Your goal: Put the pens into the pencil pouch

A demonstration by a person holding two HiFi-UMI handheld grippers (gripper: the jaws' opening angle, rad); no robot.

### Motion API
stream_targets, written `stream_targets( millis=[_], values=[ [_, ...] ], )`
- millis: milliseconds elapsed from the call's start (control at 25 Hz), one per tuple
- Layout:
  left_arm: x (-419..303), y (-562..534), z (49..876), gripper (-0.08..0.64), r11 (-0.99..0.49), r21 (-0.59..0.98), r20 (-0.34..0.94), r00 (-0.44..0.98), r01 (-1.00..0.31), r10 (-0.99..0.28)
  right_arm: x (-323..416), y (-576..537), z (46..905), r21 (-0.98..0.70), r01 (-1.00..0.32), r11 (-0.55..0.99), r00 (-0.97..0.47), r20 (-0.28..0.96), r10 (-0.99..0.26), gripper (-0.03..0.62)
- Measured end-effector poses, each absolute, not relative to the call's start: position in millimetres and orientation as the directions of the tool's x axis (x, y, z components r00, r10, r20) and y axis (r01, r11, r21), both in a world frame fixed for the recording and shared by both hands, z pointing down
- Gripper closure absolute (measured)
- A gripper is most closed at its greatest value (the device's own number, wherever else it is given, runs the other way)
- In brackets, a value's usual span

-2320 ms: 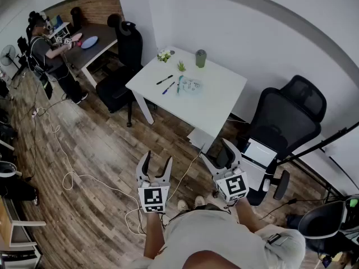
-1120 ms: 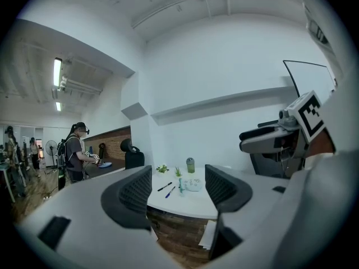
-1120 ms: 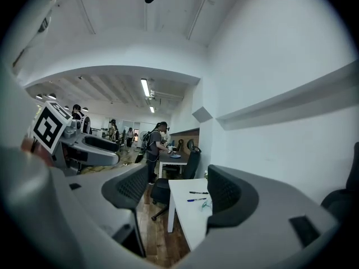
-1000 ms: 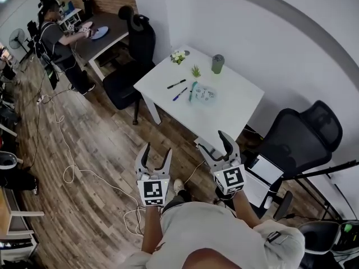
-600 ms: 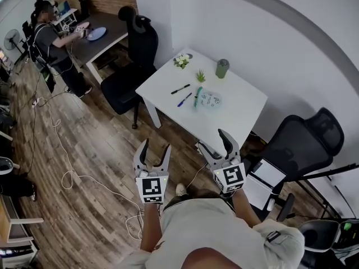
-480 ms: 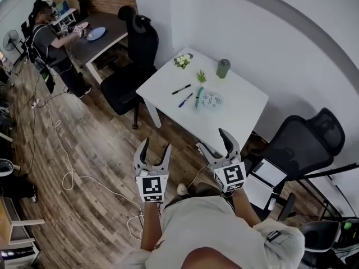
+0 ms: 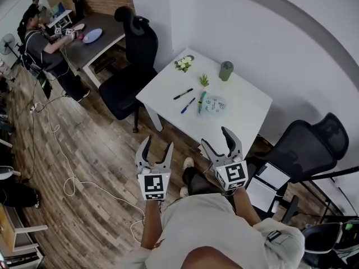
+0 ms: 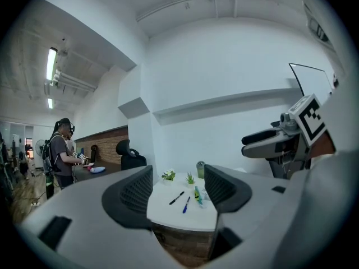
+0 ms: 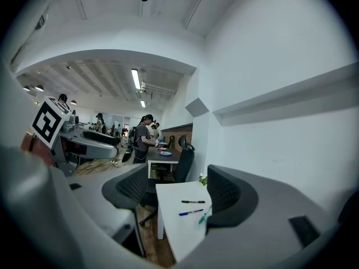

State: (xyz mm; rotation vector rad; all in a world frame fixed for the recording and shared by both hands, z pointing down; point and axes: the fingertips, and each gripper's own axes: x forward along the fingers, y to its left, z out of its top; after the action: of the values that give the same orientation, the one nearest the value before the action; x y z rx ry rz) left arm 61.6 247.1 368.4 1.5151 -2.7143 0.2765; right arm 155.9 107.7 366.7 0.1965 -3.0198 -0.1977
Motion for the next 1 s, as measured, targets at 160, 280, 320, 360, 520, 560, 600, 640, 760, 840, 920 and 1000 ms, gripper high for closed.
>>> stream_targets(
  millis=[160,280,320,360,520,560,600,640,760,840,920,1000],
  values=[
    [38.1,230.5,366.7,0.276,0.506,-0.154,0.102,-0.523,-0.849,-0.846,133.8,92.3,365.8,0.13,-0.129,0.983,-0.986,0.091,-0.141,0.261],
    [13.1,215.6,368.5,0.277,0.508,-0.157,0.099,-0.526,-0.847,-0.845,110.9,77.8,370.4,0.126,-0.129,0.984,-0.986,0.09,-0.14,0.261],
    [4.0,209.3,369.9,0.278,0.508,-0.158,0.1,-0.525,-0.847,-0.845,102.1,71.8,372.0,0.124,-0.129,0.984,-0.986,0.09,-0.141,0.261],
    [-4.8,202.1,371.2,0.279,0.505,-0.159,0.101,-0.522,-0.849,-0.847,93.5,65.3,372.7,0.122,-0.131,0.984,-0.986,0.089,-0.142,0.261],
    [-36.7,169.2,371.0,0.279,0.483,-0.165,0.102,-0.502,-0.86,-0.859,59.7,35.0,369.8,0.123,-0.145,0.982,-0.985,0.08,-0.155,0.261],
    [-45.1,160.8,370.1,0.279,0.478,-0.166,0.103,-0.497,-0.863,-0.862,50.9,27.2,368.9,0.124,-0.148,0.981,-0.984,0.079,-0.159,0.261],
    [-53.3,152.9,369.5,0.279,0.473,-0.167,0.104,-0.493,-0.865,-0.864,42.9,19.9,368.5,0.123,-0.152,0.981,-0.983,0.08,-0.163,0.261],
    [-61.0,145.6,369.5,0.279,0.47,-0.165,0.108,-0.489,-0.867,-0.866,36.1,13.3,368.8,0.12,-0.156,0.981,-0.983,0.083,-0.166,0.261],
    [-81.6,122.5,371.9,0.281,0.457,-0.162,0.12,-0.477,-0.875,-0.871,19.2,-6.6,370.1,0.11,-0.166,0.98,-0.98,0.091,-0.176,0.261],
    [-93.6,106.4,371.7,0.281,0.447,-0.167,0.123,-0.468,-0.879,-0.875,7.6,-22.1,369.6,0.108,-0.175,0.979,-0.978,0.092,-0.185,0.261],
    [-104.9,94.1,369.4,0.281,0.44,-0.171,0.125,-0.462,-0.882,-0.878,-4.0,-35.2,367.8,0.104,-0.184,0.977,-0.977,0.091,-0.194,0.261],
    [-115.7,84.3,367.5,0.281,0.435,-0.175,0.127,-0.459,-0.883,-0.879,-15.0,-44.8,365.8,0.1,-0.188,0.977,-0.976,0.089,-0.197,0.261]
  ],
)
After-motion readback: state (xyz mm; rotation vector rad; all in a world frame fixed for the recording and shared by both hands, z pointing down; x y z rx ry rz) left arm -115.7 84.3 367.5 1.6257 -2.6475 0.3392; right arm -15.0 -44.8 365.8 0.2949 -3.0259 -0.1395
